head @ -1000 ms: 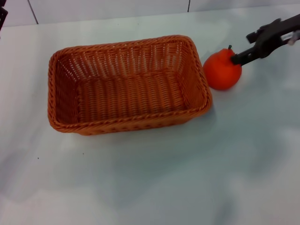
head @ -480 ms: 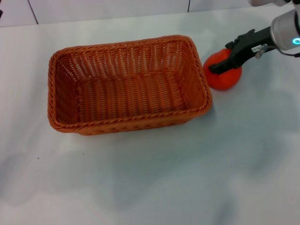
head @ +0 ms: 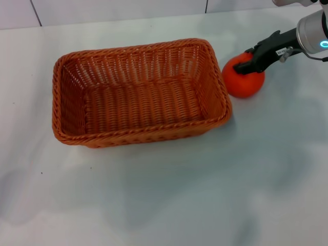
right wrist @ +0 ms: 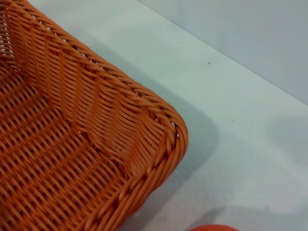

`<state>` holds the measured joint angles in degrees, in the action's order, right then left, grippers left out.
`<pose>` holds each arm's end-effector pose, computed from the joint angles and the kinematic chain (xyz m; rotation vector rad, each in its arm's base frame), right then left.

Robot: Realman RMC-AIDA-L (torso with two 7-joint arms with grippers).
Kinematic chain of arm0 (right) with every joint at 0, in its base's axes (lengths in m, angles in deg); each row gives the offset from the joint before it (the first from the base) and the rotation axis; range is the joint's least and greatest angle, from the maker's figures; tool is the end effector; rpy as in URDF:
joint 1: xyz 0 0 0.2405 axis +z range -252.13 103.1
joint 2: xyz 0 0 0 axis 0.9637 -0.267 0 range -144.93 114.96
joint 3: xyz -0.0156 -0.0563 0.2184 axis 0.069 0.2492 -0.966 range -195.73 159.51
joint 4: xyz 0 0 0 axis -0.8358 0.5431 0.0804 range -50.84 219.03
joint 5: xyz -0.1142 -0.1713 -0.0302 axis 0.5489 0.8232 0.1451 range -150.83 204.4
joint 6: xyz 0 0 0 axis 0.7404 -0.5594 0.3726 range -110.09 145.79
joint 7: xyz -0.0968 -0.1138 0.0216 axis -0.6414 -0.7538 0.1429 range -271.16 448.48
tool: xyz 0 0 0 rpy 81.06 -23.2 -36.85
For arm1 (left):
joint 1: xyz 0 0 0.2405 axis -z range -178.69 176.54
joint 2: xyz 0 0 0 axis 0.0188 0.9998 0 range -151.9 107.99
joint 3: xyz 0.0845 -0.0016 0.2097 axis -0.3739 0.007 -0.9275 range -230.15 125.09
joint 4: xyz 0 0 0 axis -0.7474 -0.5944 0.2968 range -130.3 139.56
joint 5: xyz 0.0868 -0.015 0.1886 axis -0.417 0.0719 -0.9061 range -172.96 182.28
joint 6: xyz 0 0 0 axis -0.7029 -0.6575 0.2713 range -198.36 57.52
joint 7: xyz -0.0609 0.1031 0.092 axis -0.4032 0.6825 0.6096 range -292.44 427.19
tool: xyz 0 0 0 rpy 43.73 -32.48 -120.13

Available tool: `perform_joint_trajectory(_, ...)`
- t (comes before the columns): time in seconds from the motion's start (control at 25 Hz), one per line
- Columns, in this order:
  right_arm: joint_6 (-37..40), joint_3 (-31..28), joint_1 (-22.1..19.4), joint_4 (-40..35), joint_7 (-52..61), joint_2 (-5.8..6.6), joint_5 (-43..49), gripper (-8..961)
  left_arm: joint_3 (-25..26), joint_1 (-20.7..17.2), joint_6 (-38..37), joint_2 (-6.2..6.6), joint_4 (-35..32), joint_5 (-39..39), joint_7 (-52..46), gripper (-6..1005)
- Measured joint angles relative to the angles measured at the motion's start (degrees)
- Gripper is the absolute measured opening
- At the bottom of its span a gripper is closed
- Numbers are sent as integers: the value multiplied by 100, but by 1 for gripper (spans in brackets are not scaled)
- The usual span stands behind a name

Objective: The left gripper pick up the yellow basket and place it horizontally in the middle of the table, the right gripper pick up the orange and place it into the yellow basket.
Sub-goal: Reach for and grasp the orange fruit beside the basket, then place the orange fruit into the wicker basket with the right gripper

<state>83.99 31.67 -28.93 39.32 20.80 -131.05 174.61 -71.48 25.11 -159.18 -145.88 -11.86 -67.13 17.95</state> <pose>0.2258 0.4147 0.0325 0.7955 2.7767 0.7814 -0.2610 0.3176 0.0526 -1.6220 -0.5525 -1.3188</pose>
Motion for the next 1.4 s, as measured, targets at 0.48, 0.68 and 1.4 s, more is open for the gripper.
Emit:
perform_joint_trajectory(0.48, 29, -225, -43, -5, -62, 46, -38, 318, 58, -27, -1, 0, 23, 132, -60, 626)
perform_joint_trajectory(0.68, 85, -545, -149, -46, -174, 165, -547, 284, 58, -38, -1, 0, 23, 132, -117, 626)
perform_joint_trajectory(1.4, 855, 266, -155, 132, -1940, -310, -4625, 214, 58, -21, 33, -4, 23, 153, -155, 627)
